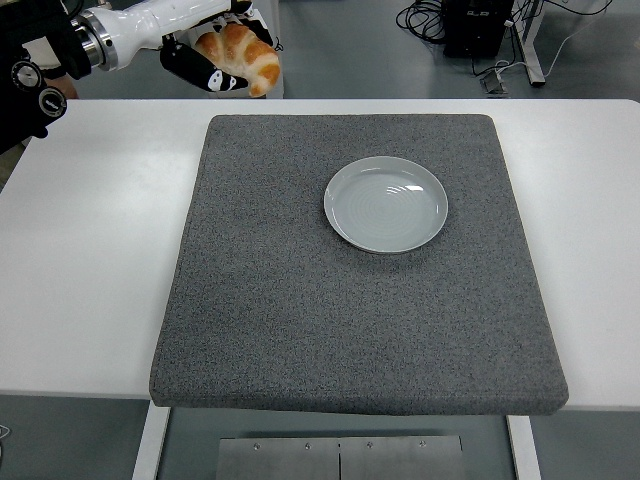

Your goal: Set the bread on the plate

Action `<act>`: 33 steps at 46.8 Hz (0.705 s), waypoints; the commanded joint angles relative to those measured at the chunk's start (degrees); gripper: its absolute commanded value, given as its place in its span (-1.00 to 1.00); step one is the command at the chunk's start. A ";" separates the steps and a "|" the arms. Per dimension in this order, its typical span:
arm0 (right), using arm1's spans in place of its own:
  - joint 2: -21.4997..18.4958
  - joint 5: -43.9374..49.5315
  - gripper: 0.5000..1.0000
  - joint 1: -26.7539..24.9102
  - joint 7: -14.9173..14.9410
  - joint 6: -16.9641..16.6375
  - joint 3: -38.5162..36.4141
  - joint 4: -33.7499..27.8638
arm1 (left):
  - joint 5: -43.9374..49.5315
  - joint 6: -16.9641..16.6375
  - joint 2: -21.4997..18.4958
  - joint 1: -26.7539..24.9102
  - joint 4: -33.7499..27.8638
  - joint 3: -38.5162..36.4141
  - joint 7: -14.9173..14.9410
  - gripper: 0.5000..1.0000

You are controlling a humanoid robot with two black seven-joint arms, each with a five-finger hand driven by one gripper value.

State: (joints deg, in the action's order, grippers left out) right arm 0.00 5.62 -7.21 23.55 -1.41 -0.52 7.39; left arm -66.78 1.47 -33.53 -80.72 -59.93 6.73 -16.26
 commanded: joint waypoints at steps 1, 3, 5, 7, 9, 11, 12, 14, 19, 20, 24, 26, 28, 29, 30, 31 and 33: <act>0.00 0.00 1.00 0.00 0.00 0.00 0.00 -0.01 | -0.28 -0.15 1.71 -0.58 0.87 -0.14 0.00 -1.00; 0.00 0.00 1.00 0.00 0.00 0.00 0.00 -0.01 | -0.19 -0.15 2.24 -1.19 1.13 -0.23 0.00 -1.00; 0.00 0.00 1.00 0.00 0.00 0.00 0.00 -0.01 | -0.19 -0.15 2.59 -1.81 1.48 -0.23 0.00 -1.00; 0.00 0.00 1.00 0.00 0.00 0.00 0.00 -0.01 | -0.19 -0.15 3.29 -2.51 2.18 -0.32 0.00 -1.00; 0.00 0.00 1.00 0.00 0.00 0.00 -0.09 -0.01 | -0.10 -0.06 4.52 -3.21 3.32 -0.49 0.00 -1.00; 0.00 0.00 1.00 0.00 0.00 0.00 -0.09 -0.01 | -0.19 -0.06 5.66 -3.74 4.55 -0.49 -0.09 -1.00; 0.00 0.00 1.00 0.00 0.00 0.00 0.00 -0.01 | -0.19 -0.06 6.19 -3.92 5.08 -0.49 -0.18 -1.00; 0.00 0.00 1.00 0.00 0.00 0.00 0.00 -0.01 | -0.10 0.03 7.16 -3.92 5.87 -0.49 -0.18 -1.00; 0.00 0.00 1.00 0.00 0.00 0.00 0.00 -0.01 | -0.28 -0.06 9.62 -4.36 6.93 -0.67 -0.18 -1.00; 0.00 0.00 1.00 0.00 0.00 0.00 0.00 -0.01 | -0.28 -0.06 10.15 -4.36 7.19 -0.67 -0.18 -1.00; 0.00 0.00 1.00 0.00 0.00 0.00 0.00 -0.01 | -0.37 -0.06 11.90 -4.36 7.90 -0.67 -0.18 -1.00; 0.00 0.00 1.00 0.09 0.00 0.00 0.00 -0.01 | -0.45 -0.06 12.78 -4.36 8.25 -0.67 -0.18 -1.00; 0.00 0.00 1.00 0.00 0.00 0.00 0.00 -0.01 | -0.45 -0.06 13.75 -4.27 8.43 -0.67 -0.18 -1.00; 0.00 0.00 1.00 0.00 0.00 0.00 0.00 -0.01 | -0.45 -0.06 14.36 -4.27 8.60 -0.75 -0.18 -1.00; 0.00 0.00 1.00 0.00 0.00 0.00 0.00 -0.01 | -0.54 -0.15 14.89 -4.18 8.69 -0.75 -0.09 -1.00; 0.00 0.00 1.00 0.00 0.00 0.00 0.00 -0.01 | -0.54 -0.15 15.42 -4.10 8.78 -0.75 -0.09 -1.00; 0.00 0.00 1.00 0.00 0.00 0.00 0.00 -0.01 | -0.63 -0.15 16.39 -3.92 9.04 -0.75 -0.09 -1.00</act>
State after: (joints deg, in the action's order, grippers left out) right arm 0.00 5.62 -7.19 23.55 -1.40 -0.53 7.40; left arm -67.31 1.33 -18.55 -84.99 -51.24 5.99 -16.39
